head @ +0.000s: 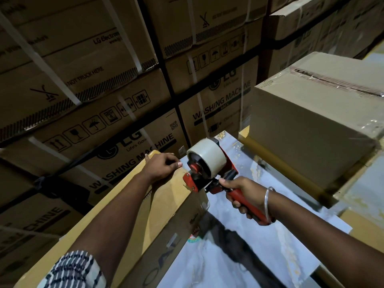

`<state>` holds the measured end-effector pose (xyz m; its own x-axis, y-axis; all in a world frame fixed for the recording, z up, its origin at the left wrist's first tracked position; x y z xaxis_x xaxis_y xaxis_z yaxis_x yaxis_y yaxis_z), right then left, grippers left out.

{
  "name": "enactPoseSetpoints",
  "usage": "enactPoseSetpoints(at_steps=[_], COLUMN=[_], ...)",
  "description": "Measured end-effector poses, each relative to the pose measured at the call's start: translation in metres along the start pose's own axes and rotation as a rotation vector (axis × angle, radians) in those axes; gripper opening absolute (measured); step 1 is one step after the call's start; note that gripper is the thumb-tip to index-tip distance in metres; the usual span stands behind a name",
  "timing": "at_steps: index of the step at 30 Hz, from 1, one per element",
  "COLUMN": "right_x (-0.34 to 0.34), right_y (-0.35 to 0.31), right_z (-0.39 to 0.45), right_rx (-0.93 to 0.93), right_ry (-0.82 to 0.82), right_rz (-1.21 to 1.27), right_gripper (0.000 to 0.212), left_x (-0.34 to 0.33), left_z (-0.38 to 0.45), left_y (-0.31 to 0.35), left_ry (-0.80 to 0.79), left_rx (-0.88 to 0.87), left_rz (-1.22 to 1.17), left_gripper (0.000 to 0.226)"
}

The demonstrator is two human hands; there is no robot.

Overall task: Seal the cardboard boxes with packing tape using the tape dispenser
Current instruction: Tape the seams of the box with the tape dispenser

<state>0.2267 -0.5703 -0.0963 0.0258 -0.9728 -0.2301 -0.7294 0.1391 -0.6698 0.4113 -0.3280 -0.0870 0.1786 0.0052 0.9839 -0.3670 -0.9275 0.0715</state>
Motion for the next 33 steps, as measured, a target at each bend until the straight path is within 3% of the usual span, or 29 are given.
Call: enactPoseSetpoints(at_steps=[4,8,11,16,21,25,29,33], right_x=[0.006,0.003,0.003,-0.001,0.001,0.003,0.007,0.012], right_y=[0.023,0.023,0.024,0.024,0.021,0.029,0.045,0.050], right_z=[-0.004,-0.002,-0.002,-0.003,0.000,-0.005,-0.011,-0.013], right_rx=[-0.009,0.024,0.046,0.079,0.108,0.183,0.224,0.252], right_ry=[0.013,0.003,-0.003,-0.007,-0.041,-0.067,-0.069,-0.090], right_rz=[0.035,0.042,0.051,0.062,0.050,0.078,0.075,0.089], right_gripper=[0.059,0.060,0.057,0.059,0.057,0.038,0.059,0.059], left_x=[0.006,0.007,-0.002,-0.006,0.002,0.003,-0.001,-0.005], left_z=[-0.006,-0.016,-0.026,-0.027,-0.029,-0.030,-0.031,-0.032], left_y=[0.019,0.042,0.042,0.038,0.040,0.043,0.043,0.042], left_ry=[0.006,0.023,-0.049,-0.035,-0.053,-0.050,-0.027,-0.020], left_rx=[-0.011,-0.146,-0.216,-0.185,-0.095,-0.076,-0.080,-0.071], left_rz=[0.056,0.086,-0.036,-0.022,0.078,0.093,0.093,0.084], left_gripper=[0.025,0.019,0.041,0.048,0.036,0.037,0.038,0.036])
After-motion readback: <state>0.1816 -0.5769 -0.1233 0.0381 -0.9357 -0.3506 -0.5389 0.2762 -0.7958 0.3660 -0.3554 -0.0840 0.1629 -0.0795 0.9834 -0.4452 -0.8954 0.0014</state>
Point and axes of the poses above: each hand's wrist, its own z-axis towards the middle knuckle, its own x-axis out of the back of the hand, y = z × x, the point moved 4 cm from there along z, towards the middle knuckle, and after that the axes turned 14 degrees about z, right-handed, at the moved point
